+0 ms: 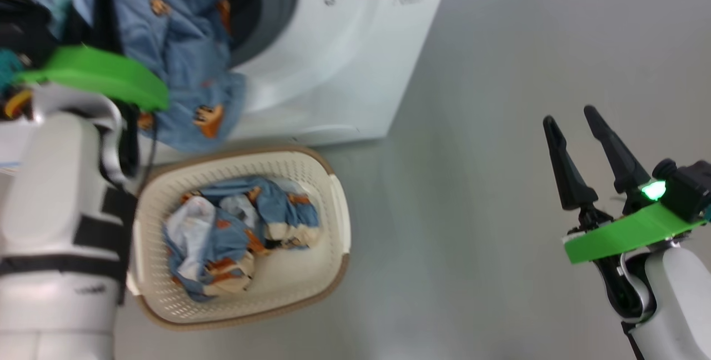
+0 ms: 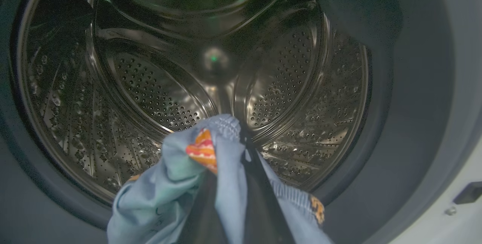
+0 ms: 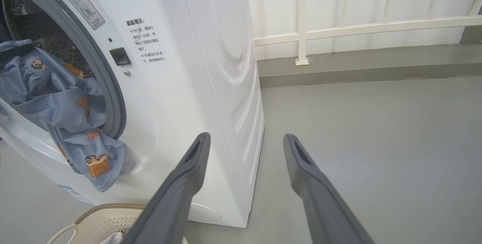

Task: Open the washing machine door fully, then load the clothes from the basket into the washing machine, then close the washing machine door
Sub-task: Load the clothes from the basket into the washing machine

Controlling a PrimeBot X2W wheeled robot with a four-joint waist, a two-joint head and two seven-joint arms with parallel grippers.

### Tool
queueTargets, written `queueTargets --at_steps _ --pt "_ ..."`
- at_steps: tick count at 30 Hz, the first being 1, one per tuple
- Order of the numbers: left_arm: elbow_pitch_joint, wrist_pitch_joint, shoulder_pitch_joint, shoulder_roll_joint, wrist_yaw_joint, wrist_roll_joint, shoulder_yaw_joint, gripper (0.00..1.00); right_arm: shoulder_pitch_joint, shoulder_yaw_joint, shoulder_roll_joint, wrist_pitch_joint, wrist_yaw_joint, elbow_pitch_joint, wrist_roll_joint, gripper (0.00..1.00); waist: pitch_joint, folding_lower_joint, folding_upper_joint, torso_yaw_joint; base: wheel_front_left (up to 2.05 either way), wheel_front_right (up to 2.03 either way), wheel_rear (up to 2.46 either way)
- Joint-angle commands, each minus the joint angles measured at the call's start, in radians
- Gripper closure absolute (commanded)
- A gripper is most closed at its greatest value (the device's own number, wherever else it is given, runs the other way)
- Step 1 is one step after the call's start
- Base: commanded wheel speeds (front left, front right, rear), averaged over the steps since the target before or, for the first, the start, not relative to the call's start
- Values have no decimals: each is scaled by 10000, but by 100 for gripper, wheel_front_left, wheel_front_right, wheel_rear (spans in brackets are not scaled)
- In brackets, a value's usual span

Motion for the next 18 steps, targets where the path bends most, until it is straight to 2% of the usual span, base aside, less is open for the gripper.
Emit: queueTargets --at_steps 1,10,18 --pt "93 -53 -502 457 -76 21 316 100 -122 189 -71 -49 16 -283 104 0 1150 0 -1 -854 0 0 0" --pt "1601 -53 -2379 1087 -29 460 657 100 -620 367 130 -49 16 -457 179 0 2317 0 -1 -1548 0 0 0" --pt "1335 -53 -3575 1596 242 1166 920 100 -878 408 329 -49 16 -455 240 0 2940 0 -1 -2079 0 0 0"
